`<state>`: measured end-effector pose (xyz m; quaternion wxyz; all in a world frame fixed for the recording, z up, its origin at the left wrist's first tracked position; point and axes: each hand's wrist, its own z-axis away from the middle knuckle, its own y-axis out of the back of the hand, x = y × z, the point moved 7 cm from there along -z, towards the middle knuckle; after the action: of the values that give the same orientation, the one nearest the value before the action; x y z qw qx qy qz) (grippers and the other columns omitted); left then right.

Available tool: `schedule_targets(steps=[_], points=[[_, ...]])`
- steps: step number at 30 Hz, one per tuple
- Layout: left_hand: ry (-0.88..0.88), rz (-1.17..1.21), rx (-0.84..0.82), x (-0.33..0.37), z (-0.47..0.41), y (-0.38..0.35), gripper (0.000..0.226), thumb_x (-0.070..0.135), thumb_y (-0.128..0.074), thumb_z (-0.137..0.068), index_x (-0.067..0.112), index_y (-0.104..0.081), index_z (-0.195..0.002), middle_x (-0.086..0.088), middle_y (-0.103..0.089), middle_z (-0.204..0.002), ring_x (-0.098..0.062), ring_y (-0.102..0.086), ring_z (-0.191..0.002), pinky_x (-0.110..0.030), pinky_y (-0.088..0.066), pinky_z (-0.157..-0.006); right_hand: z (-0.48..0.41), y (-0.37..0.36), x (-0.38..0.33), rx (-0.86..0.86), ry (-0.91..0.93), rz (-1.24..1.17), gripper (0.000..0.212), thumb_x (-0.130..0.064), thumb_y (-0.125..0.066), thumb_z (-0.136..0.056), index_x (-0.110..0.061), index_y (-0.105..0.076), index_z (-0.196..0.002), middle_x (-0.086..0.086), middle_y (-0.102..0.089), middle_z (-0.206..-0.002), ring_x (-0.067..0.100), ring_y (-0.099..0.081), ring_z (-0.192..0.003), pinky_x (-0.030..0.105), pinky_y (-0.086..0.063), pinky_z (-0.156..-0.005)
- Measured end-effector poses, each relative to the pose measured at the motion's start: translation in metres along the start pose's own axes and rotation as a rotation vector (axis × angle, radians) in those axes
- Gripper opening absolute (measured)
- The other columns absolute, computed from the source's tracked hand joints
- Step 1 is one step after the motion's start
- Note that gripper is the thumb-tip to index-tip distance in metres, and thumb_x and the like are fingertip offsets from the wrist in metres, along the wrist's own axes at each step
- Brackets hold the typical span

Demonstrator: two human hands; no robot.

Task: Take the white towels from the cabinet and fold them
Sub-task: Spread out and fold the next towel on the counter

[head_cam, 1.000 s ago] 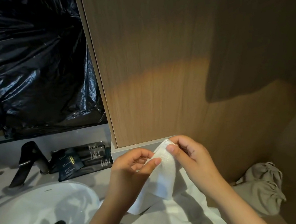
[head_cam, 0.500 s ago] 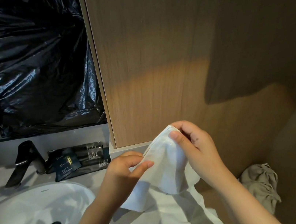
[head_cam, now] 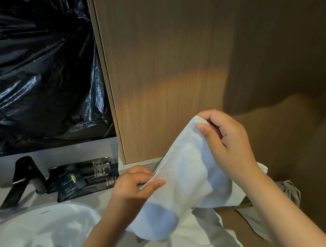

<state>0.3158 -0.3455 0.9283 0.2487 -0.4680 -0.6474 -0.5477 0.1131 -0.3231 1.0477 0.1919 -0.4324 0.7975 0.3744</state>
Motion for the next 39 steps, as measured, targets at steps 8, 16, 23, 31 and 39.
schedule_targets(steps=[8,16,23,31,39], points=[[-0.017,-0.043,-0.14,-0.009,-0.001,-0.023,0.022,0.033,-0.056,-0.094,0.025,-0.074,-0.106,0.029,-0.059,-0.111,0.017,-0.051,-0.102,0.001,-0.034,-0.083,-0.01,0.007,-0.006,-0.015,0.022,-0.017,0.008,-0.026,-0.051,-0.096,-0.026,-0.06,-0.097,-0.017,-0.062,-0.089,0.003,-0.059,-0.089,0.007,-0.044,-0.072],[-0.004,0.006,0.123,-0.014,-0.003,0.008,0.012,0.029,-0.072,-0.085,0.032,-0.075,-0.074,0.022,-0.07,-0.077,0.002,-0.064,-0.077,-0.007,-0.043,-0.064,-0.012,0.025,0.004,0.044,0.013,0.024,0.011,-0.023,-0.051,-0.098,-0.023,-0.061,-0.097,-0.014,-0.063,-0.089,0.004,-0.059,-0.087,0.007,-0.042,-0.07],[0.047,-0.107,-0.085,-0.031,-0.004,0.002,0.024,0.026,-0.07,-0.086,0.034,-0.072,-0.063,0.015,-0.072,-0.076,-0.004,-0.064,-0.074,-0.014,-0.045,-0.063,-0.014,0.027,0.009,0.074,-0.01,0.048,0.009,-0.024,-0.052,-0.098,-0.027,-0.061,-0.099,-0.02,-0.062,-0.093,-0.001,-0.059,-0.092,0.004,-0.044,-0.073],[0.092,-0.04,0.017,-0.04,-0.012,0.021,0.009,0.024,-0.073,-0.084,0.031,-0.078,-0.087,0.026,-0.069,-0.091,0.012,-0.062,-0.087,0.0,-0.042,-0.068,-0.018,0.037,0.011,0.103,0.001,0.06,0.011,-0.021,-0.052,-0.1,-0.029,-0.06,-0.097,-0.02,-0.062,-0.09,0.001,-0.059,-0.089,0.006,-0.044,-0.07],[0.051,-0.049,-0.11,-0.035,-0.016,0.015,0.013,0.03,-0.071,-0.085,0.032,-0.077,-0.073,0.025,-0.071,-0.095,0.004,-0.066,-0.079,-0.01,-0.049,-0.064,-0.036,0.051,0.001,0.169,0.05,0.081,0.01,-0.019,-0.052,-0.1,-0.022,-0.061,-0.097,-0.018,-0.06,-0.089,-0.001,-0.058,-0.086,0.005,-0.044,-0.07]])
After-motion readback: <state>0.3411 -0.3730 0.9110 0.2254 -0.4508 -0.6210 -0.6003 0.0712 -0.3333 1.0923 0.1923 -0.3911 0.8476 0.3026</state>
